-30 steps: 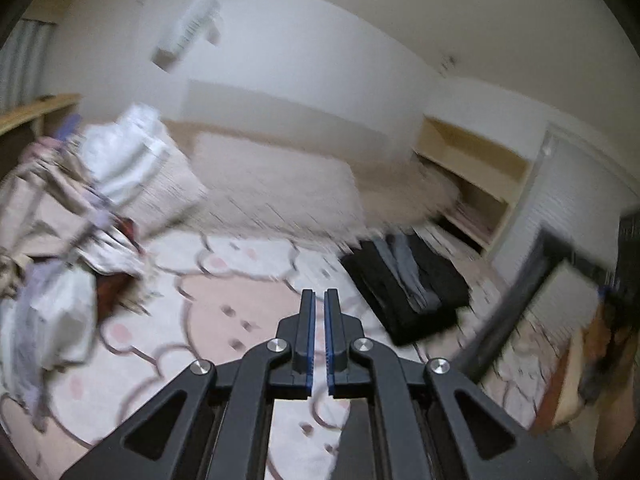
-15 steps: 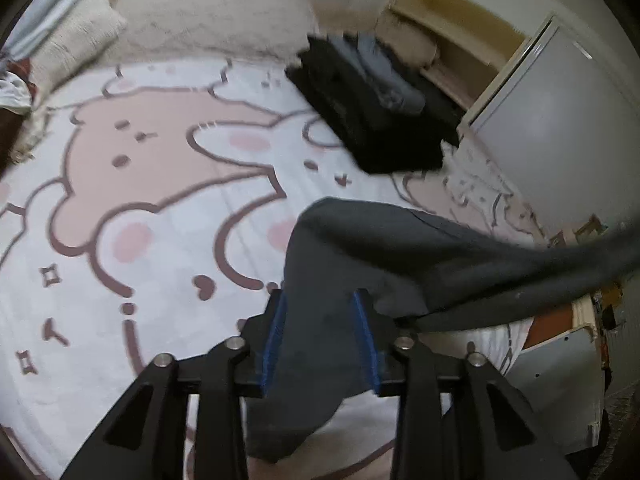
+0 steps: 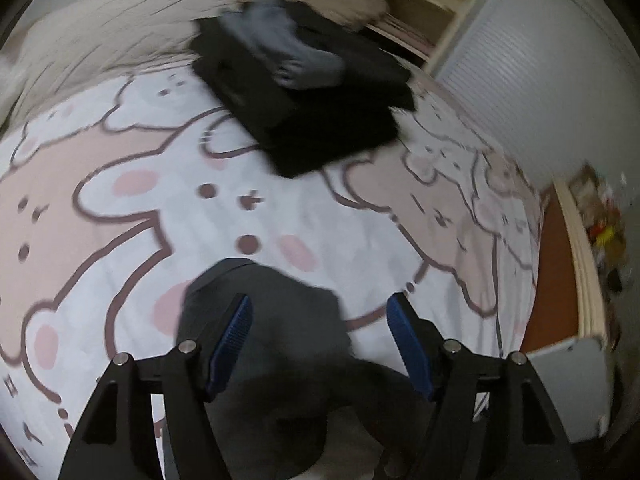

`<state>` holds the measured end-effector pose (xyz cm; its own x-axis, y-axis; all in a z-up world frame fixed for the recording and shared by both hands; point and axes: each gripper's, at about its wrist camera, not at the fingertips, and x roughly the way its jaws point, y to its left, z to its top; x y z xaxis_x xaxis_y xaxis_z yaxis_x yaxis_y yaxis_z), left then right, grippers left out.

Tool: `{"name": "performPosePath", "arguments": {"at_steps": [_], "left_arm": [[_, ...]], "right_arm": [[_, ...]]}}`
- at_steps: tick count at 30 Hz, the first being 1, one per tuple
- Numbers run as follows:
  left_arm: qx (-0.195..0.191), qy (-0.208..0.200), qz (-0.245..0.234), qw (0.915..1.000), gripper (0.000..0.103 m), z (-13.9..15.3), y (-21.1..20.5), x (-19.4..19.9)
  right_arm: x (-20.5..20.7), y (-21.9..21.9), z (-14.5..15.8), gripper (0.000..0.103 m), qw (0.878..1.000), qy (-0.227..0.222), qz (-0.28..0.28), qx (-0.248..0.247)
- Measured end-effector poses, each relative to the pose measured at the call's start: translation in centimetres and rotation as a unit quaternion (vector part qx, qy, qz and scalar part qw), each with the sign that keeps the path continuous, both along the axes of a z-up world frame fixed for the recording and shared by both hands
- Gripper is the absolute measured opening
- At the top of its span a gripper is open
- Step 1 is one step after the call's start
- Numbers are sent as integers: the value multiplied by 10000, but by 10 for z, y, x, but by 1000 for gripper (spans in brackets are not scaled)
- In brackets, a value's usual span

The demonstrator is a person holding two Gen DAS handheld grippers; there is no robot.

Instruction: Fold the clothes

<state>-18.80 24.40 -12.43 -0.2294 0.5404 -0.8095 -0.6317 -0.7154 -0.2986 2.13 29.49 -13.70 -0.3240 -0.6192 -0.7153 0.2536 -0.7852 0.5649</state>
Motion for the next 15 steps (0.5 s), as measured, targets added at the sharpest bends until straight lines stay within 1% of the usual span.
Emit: {"name": "performPosePath", "arguments": {"at_steps": [3, 5, 7, 9, 11, 12, 15], "left_arm": [[-218, 150, -314, 9992, 69, 2, 9, 19], [-601, 384, -544, 9960, 69, -4, 11, 31], [-1055, 673, -783, 9890, 69, -11, 13, 44], [-1483, 1010, -985, 9788, 69, -19, 10, 56], [-1778, 1341, -1105, 9686, 69, -24, 7, 64], [-1904, 1567, -1149, 9623, 69, -25, 7, 67], [-2230, 2302, -1284, 9385, 69, -25, 9, 76]], "right_arm": [[8, -21, -12, 7, 9993, -84, 315, -164], [12, -32, -16, 7, 9985, -103, 477, -259], [16, -41, -18, 7, 9974, -110, 625, -342], [19, -44, -15, 7, 9967, -64, 708, -383], [19, -46, -10, 7, 9963, 33, 774, -378], [20, -45, -9, 7, 9962, 51, 780, -389], [23, -47, -11, 7, 9958, 31, 813, -430]]}}
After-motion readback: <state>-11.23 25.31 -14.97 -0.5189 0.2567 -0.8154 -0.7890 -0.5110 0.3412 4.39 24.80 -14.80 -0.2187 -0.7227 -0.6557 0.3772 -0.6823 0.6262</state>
